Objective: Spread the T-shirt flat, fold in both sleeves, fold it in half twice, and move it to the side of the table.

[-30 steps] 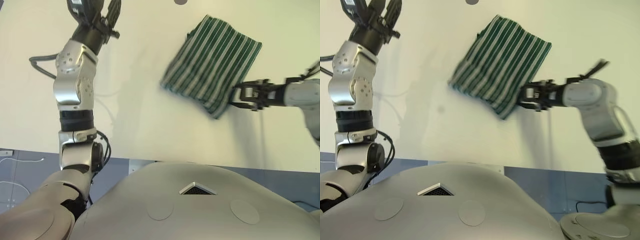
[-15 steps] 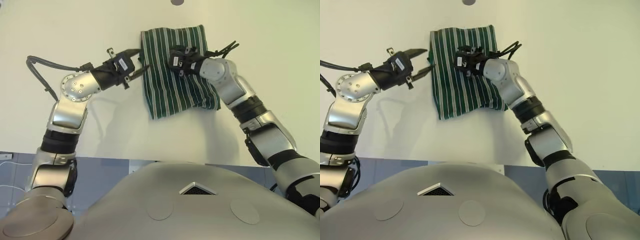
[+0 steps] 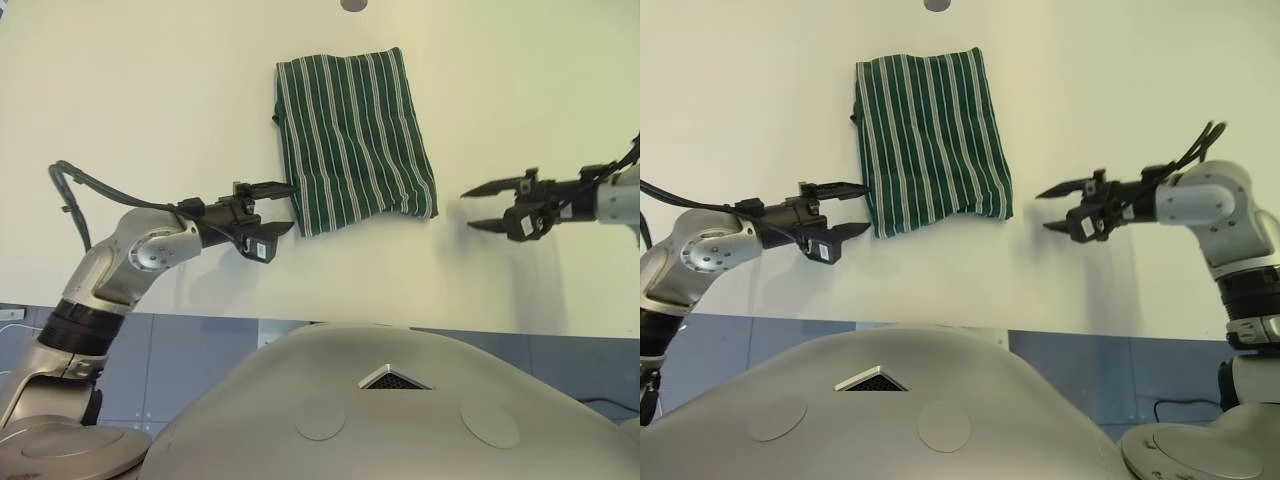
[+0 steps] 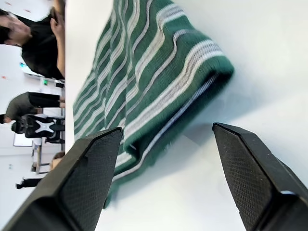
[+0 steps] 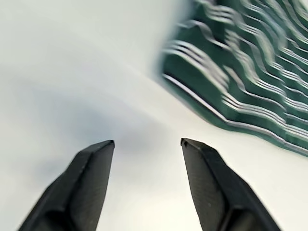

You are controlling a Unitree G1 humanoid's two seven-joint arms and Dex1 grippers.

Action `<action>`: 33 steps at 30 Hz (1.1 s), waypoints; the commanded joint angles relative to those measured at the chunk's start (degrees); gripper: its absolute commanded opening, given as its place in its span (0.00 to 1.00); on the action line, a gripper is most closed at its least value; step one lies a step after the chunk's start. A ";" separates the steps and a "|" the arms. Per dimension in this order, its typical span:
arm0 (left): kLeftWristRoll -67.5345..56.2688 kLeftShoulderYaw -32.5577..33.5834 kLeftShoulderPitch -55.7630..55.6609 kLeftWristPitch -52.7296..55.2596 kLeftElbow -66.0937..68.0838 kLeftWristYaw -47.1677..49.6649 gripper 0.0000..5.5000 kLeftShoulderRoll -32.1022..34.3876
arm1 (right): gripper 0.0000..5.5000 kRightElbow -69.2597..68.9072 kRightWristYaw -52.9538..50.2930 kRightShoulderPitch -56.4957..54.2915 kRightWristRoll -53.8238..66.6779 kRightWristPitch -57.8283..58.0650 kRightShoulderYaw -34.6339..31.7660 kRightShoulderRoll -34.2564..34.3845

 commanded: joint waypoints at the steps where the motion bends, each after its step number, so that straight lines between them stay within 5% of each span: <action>1: 2.67 -5.87 -2.27 -3.15 5.64 -2.99 0.63 -0.96 | 0.47 2.52 -6.75 -2.81 -7.10 -4.54 1.12 5.75; 6: 3.34 -10.31 -7.69 -4.19 12.00 -4.26 0.63 -3.52 | 0.47 7.01 -8.36 -7.24 -12.08 -5.65 4.81 8.12; 13: -3.02 -14.97 -12.45 -5.15 21.06 -8.10 0.35 -6.58 | 0.20 10.19 -4.52 -9.59 -5.35 -1.12 7.57 8.80; 15: -9.55 -15.53 -12.42 -3.11 21.95 -11.77 0.28 -7.50 | 0.13 7.84 -1.88 -9.62 0.57 3.63 7.36 9.49; 18: -38.18 -11.27 -10.13 16.47 7.03 -21.34 0.17 -5.44 | 0.02 -0.84 6.83 -10.15 16.16 18.74 5.45 8.07; 21: -51.52 -2.30 -18.59 30.07 10.65 -24.46 0.07 -7.86 | 0.01 3.42 12.34 -21.54 23.49 32.89 2.69 11.60; 25: -54.27 4.82 -36.77 40.82 36.07 -23.68 0.00 -16.26 | 0.01 33.52 11.06 -44.39 18.77 41.41 2.53 25.22; 28: -51.69 7.39 -45.68 42.69 53.53 -20.36 0.00 -22.08 | 0.01 51.84 0.12 -53.65 13.61 44.92 2.25 32.44; 31: -48.17 8.48 -49.55 42.62 65.24 -16.61 0.00 -25.87 | 0.16 59.75 -14.37 -55.11 8.37 44.82 1.79 36.16; 33: -46.50 10.38 -50.38 41.95 69.10 -13.81 0.10 -27.24 | 0.23 61.88 -23.51 -54.90 6.49 42.28 -0.04 37.56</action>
